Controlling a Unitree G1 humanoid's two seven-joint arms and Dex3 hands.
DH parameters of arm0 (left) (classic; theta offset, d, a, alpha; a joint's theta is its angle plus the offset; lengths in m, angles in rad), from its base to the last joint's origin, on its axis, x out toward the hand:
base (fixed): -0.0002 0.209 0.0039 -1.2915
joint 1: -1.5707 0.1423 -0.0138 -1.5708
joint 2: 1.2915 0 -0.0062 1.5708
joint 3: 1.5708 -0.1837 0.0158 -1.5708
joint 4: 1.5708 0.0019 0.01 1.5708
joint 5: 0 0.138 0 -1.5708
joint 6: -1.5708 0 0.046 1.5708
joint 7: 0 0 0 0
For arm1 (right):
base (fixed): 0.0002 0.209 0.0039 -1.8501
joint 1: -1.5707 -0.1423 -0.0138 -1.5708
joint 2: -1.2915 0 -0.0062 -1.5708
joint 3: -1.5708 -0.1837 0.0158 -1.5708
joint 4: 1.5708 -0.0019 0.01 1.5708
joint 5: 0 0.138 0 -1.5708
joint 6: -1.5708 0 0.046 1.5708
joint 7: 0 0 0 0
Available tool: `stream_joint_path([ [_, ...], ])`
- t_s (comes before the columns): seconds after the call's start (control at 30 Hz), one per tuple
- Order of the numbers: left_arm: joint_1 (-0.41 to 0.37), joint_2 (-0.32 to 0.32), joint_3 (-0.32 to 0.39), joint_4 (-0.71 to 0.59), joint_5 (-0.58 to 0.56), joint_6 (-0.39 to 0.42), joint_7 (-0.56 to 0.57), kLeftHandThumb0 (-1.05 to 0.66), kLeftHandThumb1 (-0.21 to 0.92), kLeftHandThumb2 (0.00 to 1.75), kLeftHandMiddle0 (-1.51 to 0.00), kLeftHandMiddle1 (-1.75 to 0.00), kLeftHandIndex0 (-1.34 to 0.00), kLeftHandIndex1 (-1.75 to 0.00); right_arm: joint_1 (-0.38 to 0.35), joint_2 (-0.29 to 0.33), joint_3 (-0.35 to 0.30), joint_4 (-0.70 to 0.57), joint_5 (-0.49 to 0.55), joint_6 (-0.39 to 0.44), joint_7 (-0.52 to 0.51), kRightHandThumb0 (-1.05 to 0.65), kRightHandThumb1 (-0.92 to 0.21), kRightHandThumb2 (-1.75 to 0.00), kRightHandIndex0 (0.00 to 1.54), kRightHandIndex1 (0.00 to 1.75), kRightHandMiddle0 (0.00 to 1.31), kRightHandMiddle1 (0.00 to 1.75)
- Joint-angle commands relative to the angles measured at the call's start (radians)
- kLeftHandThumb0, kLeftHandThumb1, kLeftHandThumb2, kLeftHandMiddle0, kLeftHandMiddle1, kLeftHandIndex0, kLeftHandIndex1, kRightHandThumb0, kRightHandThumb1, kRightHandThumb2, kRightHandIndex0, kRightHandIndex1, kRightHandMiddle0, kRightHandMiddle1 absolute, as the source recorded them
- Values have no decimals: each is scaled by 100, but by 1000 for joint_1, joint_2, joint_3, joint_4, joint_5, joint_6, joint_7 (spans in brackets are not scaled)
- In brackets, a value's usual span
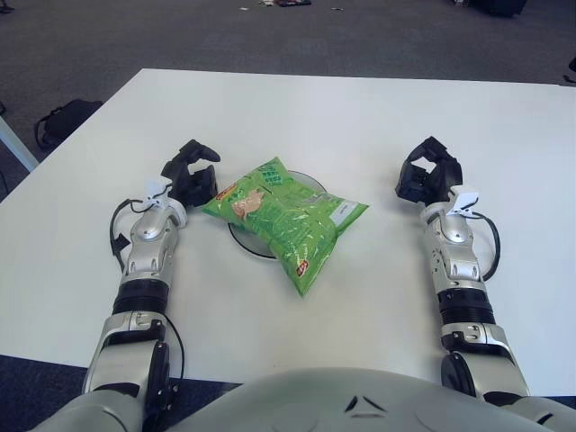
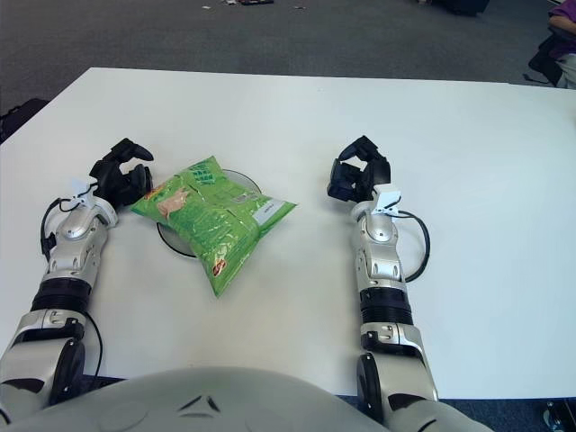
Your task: Put the snack into the plate.
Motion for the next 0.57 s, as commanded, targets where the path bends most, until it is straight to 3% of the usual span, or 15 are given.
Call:
stream_joint_path([
  [0.0, 63, -27, -23, 29, 18, 40, -5, -43, 47, 113, -121, -175, -50, -175, 77, 64, 0, 53, 16, 22, -9, -51, -24, -141, 121, 175, 68, 175],
  [0.53, 67, -31, -32, 18, 28, 35, 13, -43, 47, 113, -121, -175, -49, -175, 80, 70, -12, 5, 32, 109, -1, -51, -25, -140, 127, 175, 67, 175],
])
